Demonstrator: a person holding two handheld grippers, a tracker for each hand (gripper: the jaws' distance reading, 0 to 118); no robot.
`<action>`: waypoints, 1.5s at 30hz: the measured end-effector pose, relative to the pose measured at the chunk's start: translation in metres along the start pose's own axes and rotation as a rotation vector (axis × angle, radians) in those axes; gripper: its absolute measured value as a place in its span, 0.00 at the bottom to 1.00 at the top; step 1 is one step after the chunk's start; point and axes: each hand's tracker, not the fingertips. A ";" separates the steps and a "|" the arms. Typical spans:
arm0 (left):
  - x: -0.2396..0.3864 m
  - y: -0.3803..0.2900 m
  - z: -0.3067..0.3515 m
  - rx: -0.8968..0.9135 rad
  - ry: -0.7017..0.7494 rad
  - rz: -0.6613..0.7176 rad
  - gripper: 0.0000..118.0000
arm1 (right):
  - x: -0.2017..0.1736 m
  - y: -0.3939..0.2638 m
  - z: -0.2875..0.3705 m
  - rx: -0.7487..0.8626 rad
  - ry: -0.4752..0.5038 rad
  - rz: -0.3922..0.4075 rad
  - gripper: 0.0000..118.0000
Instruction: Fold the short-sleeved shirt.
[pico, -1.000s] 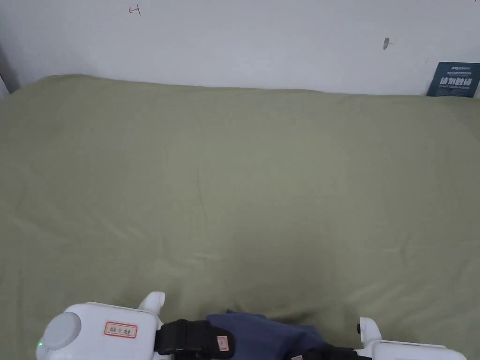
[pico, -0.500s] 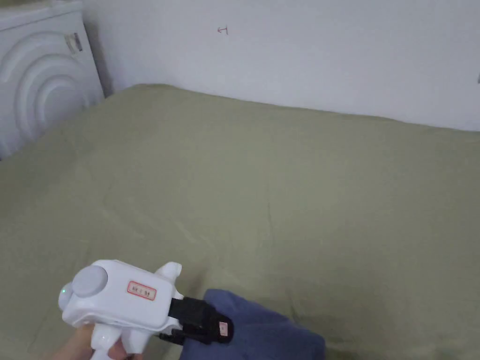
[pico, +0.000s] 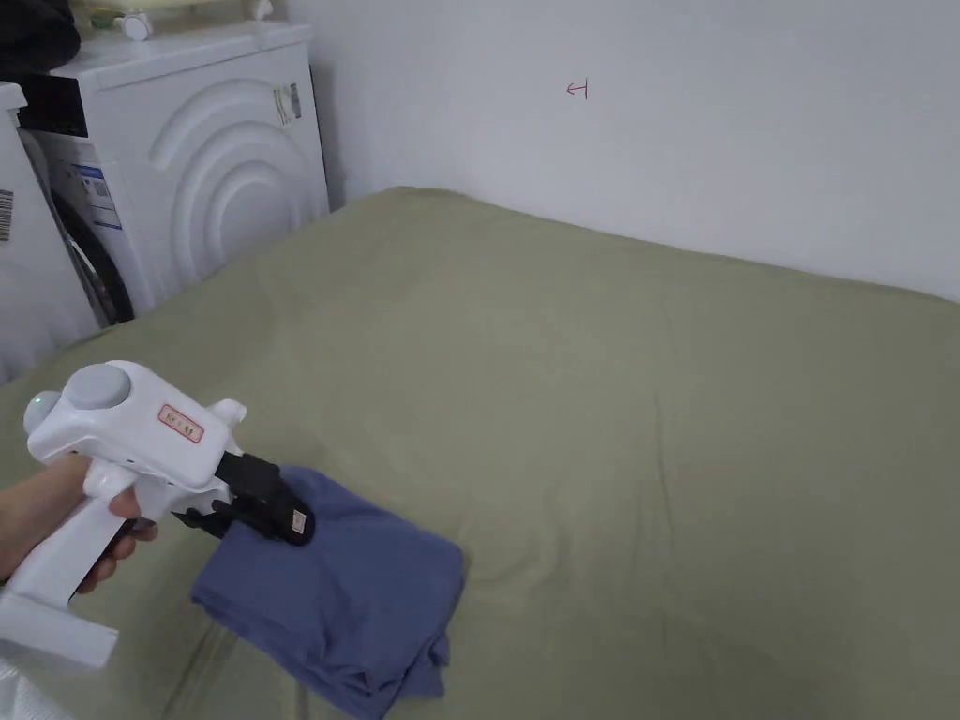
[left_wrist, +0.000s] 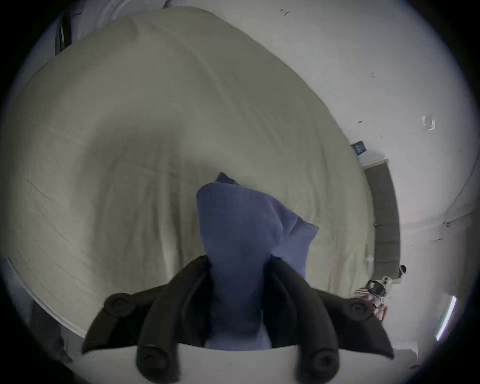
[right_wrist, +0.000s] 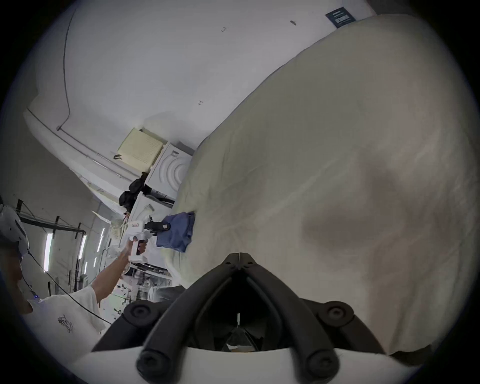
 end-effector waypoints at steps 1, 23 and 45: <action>-0.001 0.004 0.002 0.026 0.040 -0.023 0.61 | 0.002 0.001 0.002 0.000 -0.004 -0.005 0.00; 0.206 -0.114 0.054 0.446 0.023 -0.279 0.05 | -0.086 0.033 0.058 0.235 -0.201 0.383 0.00; 0.464 -0.270 0.014 1.010 0.133 -0.650 0.05 | -0.209 0.031 0.080 0.819 -0.640 0.786 0.00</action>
